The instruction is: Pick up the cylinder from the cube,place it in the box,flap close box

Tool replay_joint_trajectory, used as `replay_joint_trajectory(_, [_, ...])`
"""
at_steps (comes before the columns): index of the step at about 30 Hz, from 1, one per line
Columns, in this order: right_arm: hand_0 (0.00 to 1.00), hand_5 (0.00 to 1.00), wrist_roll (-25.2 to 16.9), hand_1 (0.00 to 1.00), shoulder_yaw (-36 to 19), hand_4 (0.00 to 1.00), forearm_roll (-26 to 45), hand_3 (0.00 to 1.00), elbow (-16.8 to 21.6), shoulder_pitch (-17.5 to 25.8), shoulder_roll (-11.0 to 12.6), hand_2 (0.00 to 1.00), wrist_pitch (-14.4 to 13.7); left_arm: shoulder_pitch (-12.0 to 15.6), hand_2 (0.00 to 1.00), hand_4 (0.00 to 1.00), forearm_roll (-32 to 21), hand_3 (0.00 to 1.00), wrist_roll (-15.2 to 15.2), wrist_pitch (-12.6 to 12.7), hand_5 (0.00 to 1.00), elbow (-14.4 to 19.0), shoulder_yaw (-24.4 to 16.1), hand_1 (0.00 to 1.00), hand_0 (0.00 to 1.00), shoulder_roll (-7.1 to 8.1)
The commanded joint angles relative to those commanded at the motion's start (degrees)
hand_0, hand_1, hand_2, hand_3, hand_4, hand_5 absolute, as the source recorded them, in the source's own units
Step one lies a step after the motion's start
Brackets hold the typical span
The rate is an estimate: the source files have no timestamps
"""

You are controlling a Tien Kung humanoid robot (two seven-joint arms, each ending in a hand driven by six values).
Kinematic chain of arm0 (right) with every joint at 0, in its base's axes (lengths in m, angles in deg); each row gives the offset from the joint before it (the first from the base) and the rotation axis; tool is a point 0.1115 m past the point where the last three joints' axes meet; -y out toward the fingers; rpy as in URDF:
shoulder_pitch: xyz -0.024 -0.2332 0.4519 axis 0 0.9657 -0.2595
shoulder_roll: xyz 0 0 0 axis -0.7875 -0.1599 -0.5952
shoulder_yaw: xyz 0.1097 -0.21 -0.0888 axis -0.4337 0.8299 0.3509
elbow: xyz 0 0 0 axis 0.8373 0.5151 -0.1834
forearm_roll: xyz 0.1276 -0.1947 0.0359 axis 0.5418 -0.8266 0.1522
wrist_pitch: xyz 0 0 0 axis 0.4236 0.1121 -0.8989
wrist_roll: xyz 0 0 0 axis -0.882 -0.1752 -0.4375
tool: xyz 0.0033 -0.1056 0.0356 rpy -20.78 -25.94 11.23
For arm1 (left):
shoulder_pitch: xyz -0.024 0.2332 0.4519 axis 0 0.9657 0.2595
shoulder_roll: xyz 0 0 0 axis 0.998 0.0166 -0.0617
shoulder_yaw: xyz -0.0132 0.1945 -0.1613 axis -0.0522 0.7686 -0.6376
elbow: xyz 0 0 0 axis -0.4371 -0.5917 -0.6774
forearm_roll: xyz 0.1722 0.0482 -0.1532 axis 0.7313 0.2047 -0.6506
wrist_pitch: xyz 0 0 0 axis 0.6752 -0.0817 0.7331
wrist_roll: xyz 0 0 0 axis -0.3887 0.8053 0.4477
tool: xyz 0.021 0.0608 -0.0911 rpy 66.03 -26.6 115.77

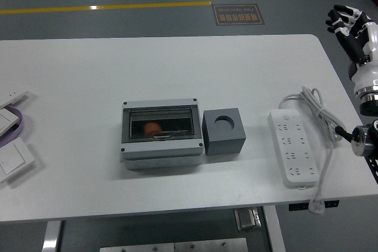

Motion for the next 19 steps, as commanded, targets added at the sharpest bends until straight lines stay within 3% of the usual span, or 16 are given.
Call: replay_joint_trajectory(19, [0.702, 0.412, -0.28, 0.666, -0.50, 0.803, 0.95, 0.656, -0.21, 0.18, 0.14, 0.659, 0.12, 0.02, 0.617, 0.743, -0.82, 0.655, 0.10, -0.08, 0.296, -0.07, -0.13, 0.612, 0.631, 0.10])
